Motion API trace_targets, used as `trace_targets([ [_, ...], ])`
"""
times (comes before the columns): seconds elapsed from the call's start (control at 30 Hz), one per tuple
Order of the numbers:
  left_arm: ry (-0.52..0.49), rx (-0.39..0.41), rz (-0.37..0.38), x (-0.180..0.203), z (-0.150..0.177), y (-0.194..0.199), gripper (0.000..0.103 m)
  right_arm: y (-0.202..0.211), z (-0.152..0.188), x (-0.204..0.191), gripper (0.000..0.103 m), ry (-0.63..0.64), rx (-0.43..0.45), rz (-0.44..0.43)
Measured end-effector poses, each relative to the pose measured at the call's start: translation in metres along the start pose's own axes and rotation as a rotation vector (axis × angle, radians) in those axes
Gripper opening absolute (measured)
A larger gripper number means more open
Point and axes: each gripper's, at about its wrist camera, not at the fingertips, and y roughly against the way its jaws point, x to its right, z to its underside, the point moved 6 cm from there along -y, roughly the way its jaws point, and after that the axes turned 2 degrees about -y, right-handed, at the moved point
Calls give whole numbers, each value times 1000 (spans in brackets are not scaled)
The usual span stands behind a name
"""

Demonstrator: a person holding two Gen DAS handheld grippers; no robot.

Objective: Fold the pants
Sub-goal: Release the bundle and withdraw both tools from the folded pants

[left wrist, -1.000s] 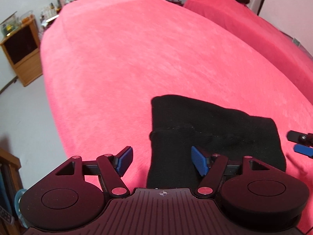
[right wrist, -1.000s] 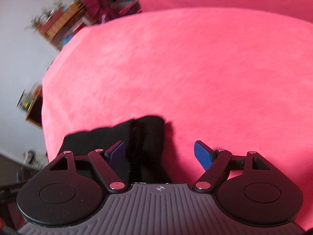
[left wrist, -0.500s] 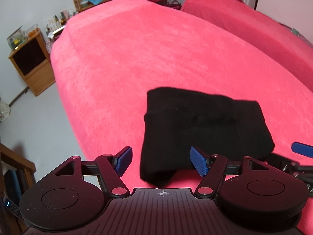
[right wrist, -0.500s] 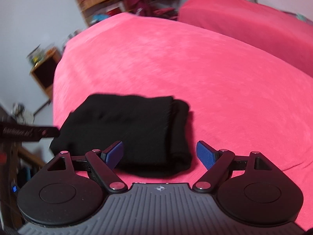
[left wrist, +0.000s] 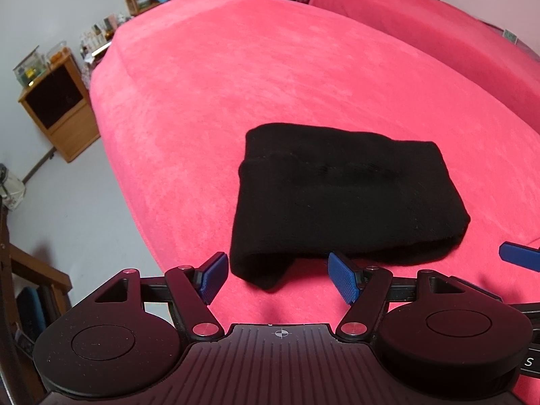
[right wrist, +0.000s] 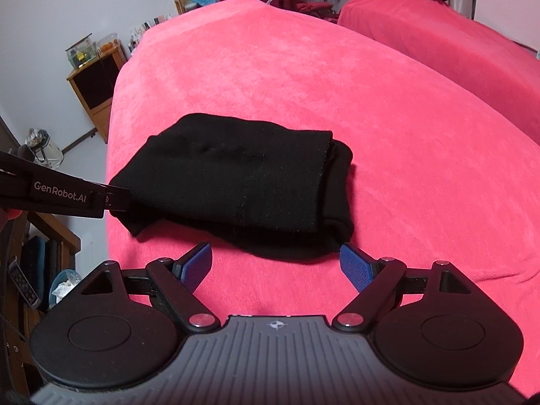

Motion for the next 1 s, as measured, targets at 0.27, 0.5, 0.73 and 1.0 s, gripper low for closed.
trace_targets([
  [0.27,-13,-9,7,4,0,-2,103,-1,5,1,86,10,-14,10],
  [0.5,-15,-23,10,2,-1,-4,103,-1,6,0,86,16,-21,10],
  [0.73,-13,-35,12,1,0,-9,103,-3,8,-2,86,24,-31,2],
  [1.0,-3,-41,16,0,2,-13,103,-5,10,-4,86,31,-40,-1],
])
